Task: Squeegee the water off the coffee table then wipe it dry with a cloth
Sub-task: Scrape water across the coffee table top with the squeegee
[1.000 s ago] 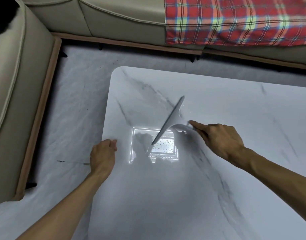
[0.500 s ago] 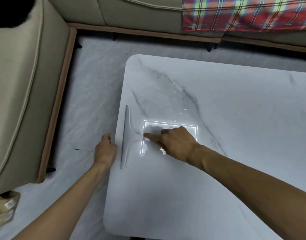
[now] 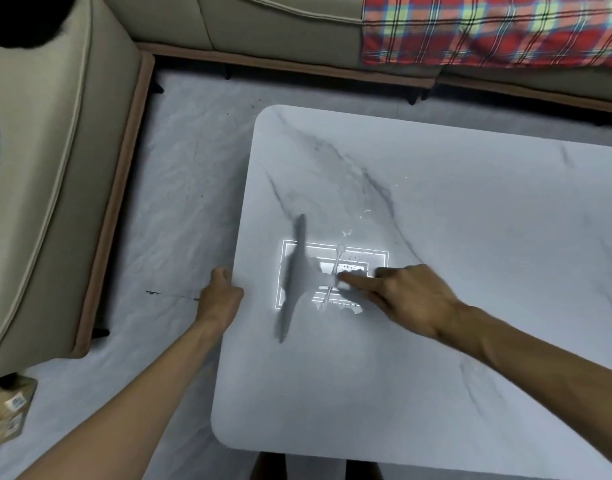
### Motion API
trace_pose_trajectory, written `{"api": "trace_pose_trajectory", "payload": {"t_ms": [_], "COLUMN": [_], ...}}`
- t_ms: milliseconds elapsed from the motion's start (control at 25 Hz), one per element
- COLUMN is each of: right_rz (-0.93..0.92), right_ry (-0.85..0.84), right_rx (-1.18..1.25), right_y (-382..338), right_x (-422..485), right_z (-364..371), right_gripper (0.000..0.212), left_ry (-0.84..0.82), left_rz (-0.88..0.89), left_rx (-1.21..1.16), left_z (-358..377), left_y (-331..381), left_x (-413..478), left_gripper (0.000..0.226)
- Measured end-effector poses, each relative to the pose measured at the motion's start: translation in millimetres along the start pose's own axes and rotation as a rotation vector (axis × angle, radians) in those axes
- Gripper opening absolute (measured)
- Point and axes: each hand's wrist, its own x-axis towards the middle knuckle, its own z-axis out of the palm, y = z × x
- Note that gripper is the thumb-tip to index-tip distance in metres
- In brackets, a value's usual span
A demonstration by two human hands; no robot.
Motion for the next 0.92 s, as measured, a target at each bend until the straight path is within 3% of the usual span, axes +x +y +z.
{"api": "trace_pose_trajectory", "payload": {"t_ms": [120,200,440,560,640,760,920], "right_rz": [-0.124,-0.148,0.012,0.147,0.157,0.026,-0.184], "right_ry": [-0.123,-0.121,-0.1,-0.11,-0.081,-0.075,-0.153], "right_rx": [0.019,-0.027,-0.046,-0.128,-0.109,0.03,0.015], "right_y": [-74,-94,-23,-3,-11,-55,-131], "right_x": [44,55,-18,-58,-66,-41,-4], "right_z": [33,46,32,15,11,27,78], "right_gripper": [0.045,0.05,0.043,0.042,0.044,0.039,0.044], "left_ry": [0.141,0.23,0.158,0.162,0.135,0.14,0.15], "left_rz": [0.054,0.099,0.108,0.066,0.096,0.058,-0.07], "left_rx": [0.039,0.067,0.01,-0.037,0.054,0.142,0.13], "left_z": [-13,-23,-19,-11,-7,-4,0], "left_y": [-18,-29,-36,-32,-37,-57,-96], "left_x": [-1,0,-12,-22,-29,-36,-52], "left_gripper": [0.043,0.032,0.015,0.029,0.029,0.027,0.053]}}
